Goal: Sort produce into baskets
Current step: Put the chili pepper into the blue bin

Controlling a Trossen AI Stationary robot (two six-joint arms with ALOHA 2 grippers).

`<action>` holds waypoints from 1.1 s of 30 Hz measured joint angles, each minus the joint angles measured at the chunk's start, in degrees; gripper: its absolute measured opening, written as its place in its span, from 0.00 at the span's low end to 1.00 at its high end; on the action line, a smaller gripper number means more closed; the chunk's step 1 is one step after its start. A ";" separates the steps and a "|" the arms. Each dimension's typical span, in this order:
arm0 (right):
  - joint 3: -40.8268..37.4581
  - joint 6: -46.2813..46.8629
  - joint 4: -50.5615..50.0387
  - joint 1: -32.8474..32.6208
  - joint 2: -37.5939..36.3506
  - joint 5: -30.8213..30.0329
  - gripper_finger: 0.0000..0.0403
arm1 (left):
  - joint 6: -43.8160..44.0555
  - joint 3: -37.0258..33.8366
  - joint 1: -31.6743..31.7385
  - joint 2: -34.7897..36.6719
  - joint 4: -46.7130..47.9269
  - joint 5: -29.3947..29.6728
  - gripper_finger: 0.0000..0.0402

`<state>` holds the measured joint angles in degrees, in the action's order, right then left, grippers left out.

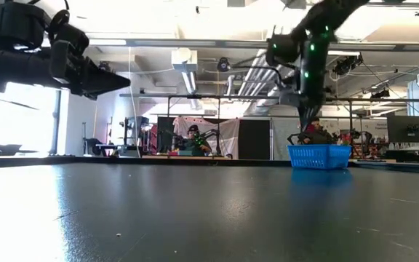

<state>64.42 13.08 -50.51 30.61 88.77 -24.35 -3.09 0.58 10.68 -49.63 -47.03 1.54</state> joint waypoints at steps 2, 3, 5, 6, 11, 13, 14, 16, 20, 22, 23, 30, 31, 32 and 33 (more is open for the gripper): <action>-1.32 -2.70 3.08 3.07 0.00 0.87 0.00 | 0.07 0.00 0.00 1.77 1.48 0.00 0.00; -1.87 -3.90 4.44 4.44 0.12 1.06 0.00 | 0.37 0.00 0.00 2.73 2.31 0.00 0.00; -3.16 -5.94 6.62 6.89 0.36 2.12 0.00 | 0.49 0.00 0.00 4.40 3.60 0.00 0.00; -3.93 -7.02 7.88 7.91 0.39 2.41 0.00 | 0.60 0.00 0.00 5.28 4.42 0.00 0.00; -7.24 -10.83 11.99 12.31 0.37 3.84 0.00 | -0.01 0.00 0.18 9.77 7.84 0.00 0.00; -8.46 -11.62 13.52 13.81 0.37 4.08 0.00 | -0.01 0.00 0.17 12.12 9.46 0.00 0.00; -9.07 -12.05 14.15 14.55 0.37 4.75 0.00 | -0.02 0.00 0.17 13.45 10.46 0.00 0.00; -10.25 -12.99 15.48 15.81 0.39 6.28 0.00 | -0.06 0.00 0.17 16.22 13.09 0.00 0.00; -11.46 -13.58 17.70 17.19 0.39 7.31 0.00 | -0.14 0.02 0.17 22.24 19.74 0.48 0.00; -11.97 -14.16 19.23 17.57 0.39 8.43 0.00 | -0.14 0.02 0.17 25.35 22.93 0.55 0.00; -12.20 -14.39 19.93 17.80 0.39 9.13 0.00 | -0.14 0.02 0.17 26.93 24.35 0.61 0.00; -14.47 -16.04 22.17 19.67 0.39 12.95 0.01 | -0.60 0.07 0.17 37.52 34.14 2.29 0.00; -14.79 -16.12 22.14 19.78 0.39 13.00 0.02 | -0.60 0.07 0.17 38.91 35.77 2.65 0.00; -15.02 -16.07 22.08 20.00 0.40 13.10 0.04 | -0.60 0.07 0.17 40.37 37.30 3.00 0.00; -15.16 -16.05 22.12 20.15 0.42 13.26 0.05 | -0.57 0.07 0.17 41.78 38.92 3.19 0.00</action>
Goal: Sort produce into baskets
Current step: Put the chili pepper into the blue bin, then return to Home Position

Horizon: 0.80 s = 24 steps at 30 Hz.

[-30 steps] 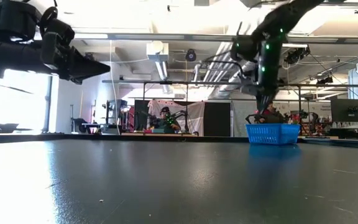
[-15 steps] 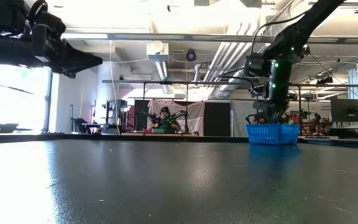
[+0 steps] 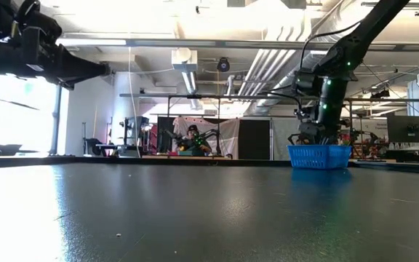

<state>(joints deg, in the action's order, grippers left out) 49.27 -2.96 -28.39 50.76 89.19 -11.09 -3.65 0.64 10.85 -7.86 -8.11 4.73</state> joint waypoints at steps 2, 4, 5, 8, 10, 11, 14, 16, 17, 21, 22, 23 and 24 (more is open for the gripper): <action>-0.08 -0.09 0.06 0.00 0.00 0.01 0.09 | -0.03 0.00 0.00 2.66 2.47 0.06 0.00; -0.08 -0.51 0.10 0.00 0.00 -0.33 0.14 | -0.01 0.00 0.00 5.48 4.53 0.33 0.00; -0.08 -0.55 0.13 0.00 0.00 -0.98 0.18 | -0.01 0.00 0.00 6.84 5.59 0.52 0.00; -0.08 -0.54 0.34 0.00 -0.02 -3.03 0.29 | 0.12 0.04 0.02 7.70 6.49 0.68 0.00; 0.07 -0.96 -0.10 0.00 -0.32 -3.49 0.36 | 0.12 0.04 0.04 7.60 6.83 0.68 0.00; 0.27 -1.69 -0.27 -0.04 -0.78 -3.39 0.39 | 0.17 0.04 0.04 7.63 6.83 0.70 0.00; 1.14 -2.05 -1.19 -0.63 -3.11 -3.56 0.44 | 0.09 0.04 0.04 7.65 6.78 0.68 0.00; 1.21 -2.18 -1.89 -1.49 -5.39 -3.52 0.43 | 0.08 0.04 0.04 7.65 6.78 0.68 0.00; 1.21 -2.17 -1.73 -2.16 -6.63 -3.51 0.40 | 0.10 0.04 0.04 7.65 6.76 0.68 0.00; -1.51 -3.72 4.58 -6.96 -11.18 -2.10 0.17 | 0.04 0.04 0.04 7.65 6.76 0.63 0.00; -3.19 -4.47 7.28 -8.48 -12.42 -1.52 0.09 | 0.04 0.04 0.04 7.65 6.76 0.45 0.00; -4.99 -5.16 9.99 -9.75 -13.71 -0.01 0.05 | 0.04 0.04 0.04 7.65 6.76 0.29 0.00; -6.87 -5.87 12.36 -11.09 -15.02 1.45 0.03 | 0.04 0.04 0.04 7.65 6.76 0.25 0.00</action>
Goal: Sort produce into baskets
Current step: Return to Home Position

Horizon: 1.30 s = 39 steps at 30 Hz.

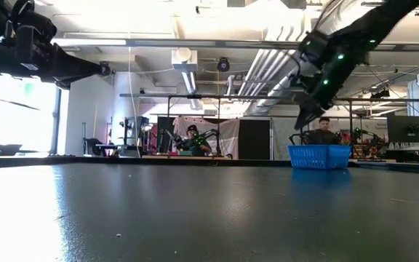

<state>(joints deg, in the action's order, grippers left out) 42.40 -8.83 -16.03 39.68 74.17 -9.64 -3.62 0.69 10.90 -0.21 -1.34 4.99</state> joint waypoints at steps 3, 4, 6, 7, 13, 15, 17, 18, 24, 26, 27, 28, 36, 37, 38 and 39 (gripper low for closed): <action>-5.77 -0.67 6.97 -3.16 -4.85 6.07 0.05 | 0.17 0.00 0.00 0.00 0.02 -0.25 0.00; -7.43 -0.67 8.21 -3.91 -6.59 8.22 0.04 | 0.37 0.00 0.00 0.00 0.02 -0.28 0.00; -10.47 -0.29 9.88 -5.05 -10.29 13.02 0.01 | 0.71 -0.01 0.00 0.00 0.04 -0.41 0.00; -11.77 0.27 10.36 -5.66 -12.22 14.76 0.01 | 0.91 -0.02 0.00 0.00 0.04 -0.44 0.00; -17.41 1.28 11.15 -9.70 -24.33 17.05 0.00 | 0.82 -0.02 0.00 0.00 0.09 -0.52 0.00; -18.87 1.28 11.06 -10.48 -28.37 17.81 0.00 | 0.82 -0.02 0.00 0.00 0.09 -0.50 0.00; -20.62 1.44 11.11 -10.59 -32.05 19.73 0.00 | 0.82 -0.02 0.00 0.00 0.09 -0.50 0.00; -21.44 1.68 11.19 -10.59 -33.78 20.96 0.00 | 0.86 -0.02 0.00 0.00 0.09 -0.50 0.00; -27.87 3.25 18.36 -10.61 -42.35 21.75 0.00 | 1.44 -0.04 0.00 0.00 0.11 -0.50 0.00; -30.55 3.88 21.22 -11.12 -44.91 19.90 0.00 | 1.59 -0.07 0.00 0.00 0.11 -0.50 0.00; -31.89 3.93 22.35 -11.63 -46.18 18.75 0.00 | 1.61 -0.07 0.00 0.00 0.11 -0.50 0.00; -33.25 4.15 23.36 -12.15 -47.46 18.44 0.00 | 1.62 -0.07 0.00 0.00 0.11 -0.50 0.00; -36.72 6.28 19.87 -15.09 -62.34 19.64 0.00 | 1.60 -0.07 0.00 0.00 0.11 -0.43 0.00; -36.72 6.20 18.02 -15.32 -64.99 19.70 0.00 | 1.60 -0.07 0.00 0.00 0.09 -0.43 0.00; -36.72 6.15 15.85 -15.50 -67.46 19.73 0.00 | 1.58 -0.07 0.00 0.00 0.11 -0.41 0.00; -36.72 6.17 13.67 -15.60 -69.94 19.73 0.00 | 1.59 -0.07 0.00 0.00 0.11 -0.43 0.00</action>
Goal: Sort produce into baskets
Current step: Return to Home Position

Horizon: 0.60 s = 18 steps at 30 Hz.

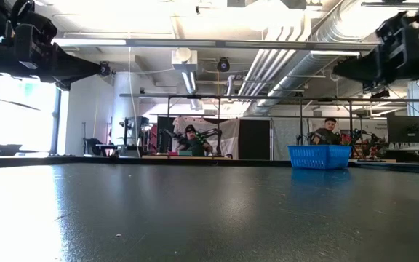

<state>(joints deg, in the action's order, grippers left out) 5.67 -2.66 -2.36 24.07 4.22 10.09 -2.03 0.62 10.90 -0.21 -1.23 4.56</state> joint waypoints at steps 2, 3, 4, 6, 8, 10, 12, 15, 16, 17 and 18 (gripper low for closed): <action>-0.12 0.57 -3.85 -0.13 -4.38 -0.01 0.00 | 0.28 0.00 0.00 0.00 0.11 -0.88 0.00; -0.48 0.73 -2.10 -0.13 -4.19 0.27 0.00 | 0.75 0.00 0.00 0.02 0.32 -2.08 0.00; -1.25 0.85 -0.45 -0.13 -4.12 0.43 0.00 | 1.54 0.00 0.00 0.00 0.56 -3.32 0.00; -3.77 1.41 3.29 0.03 -3.23 0.39 0.00 | 2.75 0.00 0.05 -0.27 0.57 -4.08 0.00; -5.05 2.94 4.38 0.22 -3.03 -0.82 0.00 | 3.06 0.00 0.32 -0.25 0.65 -4.09 0.00; -5.11 3.28 4.79 0.11 -2.51 -1.84 0.00 | 3.48 0.00 0.84 -0.37 0.46 -3.93 0.00; -5.11 3.28 4.22 0.11 -2.84 -3.88 0.00 | 4.55 0.00 1.42 -0.26 0.59 -4.15 0.00; -5.11 3.74 3.79 0.13 -3.34 -7.75 0.00 | 6.59 0.00 1.60 -0.36 0.55 -4.37 0.00; -5.11 3.53 3.54 0.13 -3.42 -9.37 0.00 | 6.79 0.00 1.58 -0.41 0.55 -4.44 0.00; -5.11 2.87 3.27 0.13 -3.41 -10.58 0.00 | 6.70 0.00 1.57 -0.56 0.50 -4.50 0.00; -5.11 2.08 3.23 0.14 -3.34 -11.09 0.00 | 6.48 0.00 1.57 -0.66 0.52 -4.50 0.00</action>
<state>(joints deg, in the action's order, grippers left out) 0.56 -0.58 0.87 24.21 0.88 -1.00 4.45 0.62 12.47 -0.86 -0.71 0.05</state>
